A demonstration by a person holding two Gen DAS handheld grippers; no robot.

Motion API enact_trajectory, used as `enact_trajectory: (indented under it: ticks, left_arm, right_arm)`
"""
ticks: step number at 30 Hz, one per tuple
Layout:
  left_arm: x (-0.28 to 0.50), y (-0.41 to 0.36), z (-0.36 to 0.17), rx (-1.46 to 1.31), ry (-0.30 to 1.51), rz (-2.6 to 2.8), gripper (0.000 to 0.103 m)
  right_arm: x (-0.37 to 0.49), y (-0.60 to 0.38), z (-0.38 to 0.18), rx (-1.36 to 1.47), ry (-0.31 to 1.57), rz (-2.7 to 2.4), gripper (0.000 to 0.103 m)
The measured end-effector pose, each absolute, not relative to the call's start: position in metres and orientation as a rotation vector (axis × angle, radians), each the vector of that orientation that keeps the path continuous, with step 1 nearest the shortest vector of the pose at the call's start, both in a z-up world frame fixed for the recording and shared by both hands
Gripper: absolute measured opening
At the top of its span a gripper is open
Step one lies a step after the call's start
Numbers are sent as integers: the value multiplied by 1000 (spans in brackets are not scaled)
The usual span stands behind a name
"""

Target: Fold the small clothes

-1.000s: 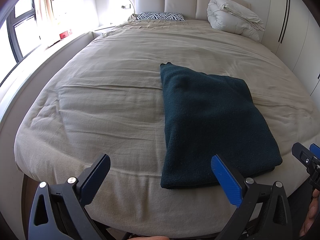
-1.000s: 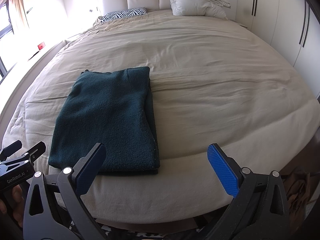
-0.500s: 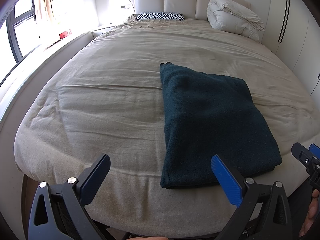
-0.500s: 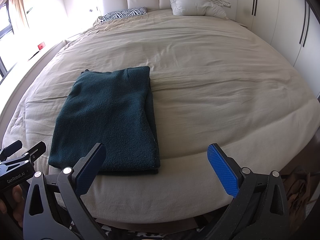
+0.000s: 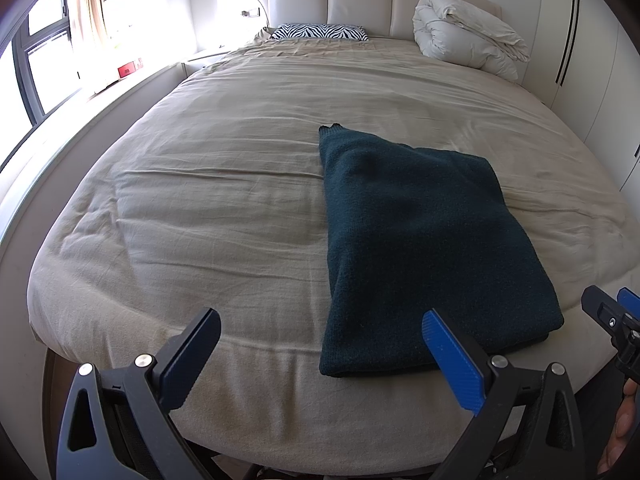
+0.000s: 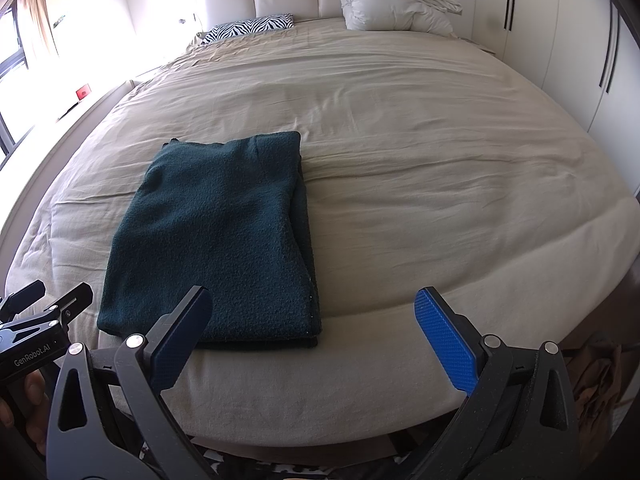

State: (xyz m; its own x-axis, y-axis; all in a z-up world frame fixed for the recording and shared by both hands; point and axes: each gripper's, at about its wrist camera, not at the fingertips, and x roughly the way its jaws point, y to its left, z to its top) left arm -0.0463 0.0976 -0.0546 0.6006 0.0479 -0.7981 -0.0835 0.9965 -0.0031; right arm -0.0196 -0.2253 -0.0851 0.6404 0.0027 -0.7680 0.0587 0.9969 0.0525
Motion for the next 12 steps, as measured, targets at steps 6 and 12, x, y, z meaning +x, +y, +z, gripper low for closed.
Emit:
enact_trajectory:
  ticks: [6,12]
  left_arm:
    - [-47,97,-56,-42,926,77,103]
    - [-46,100,-59,-47,930,76,103]
  right_arm:
    - [-20,-225,-85,75,875,-31,103]
    - [-21,-223,-87,75,879,-30,103]
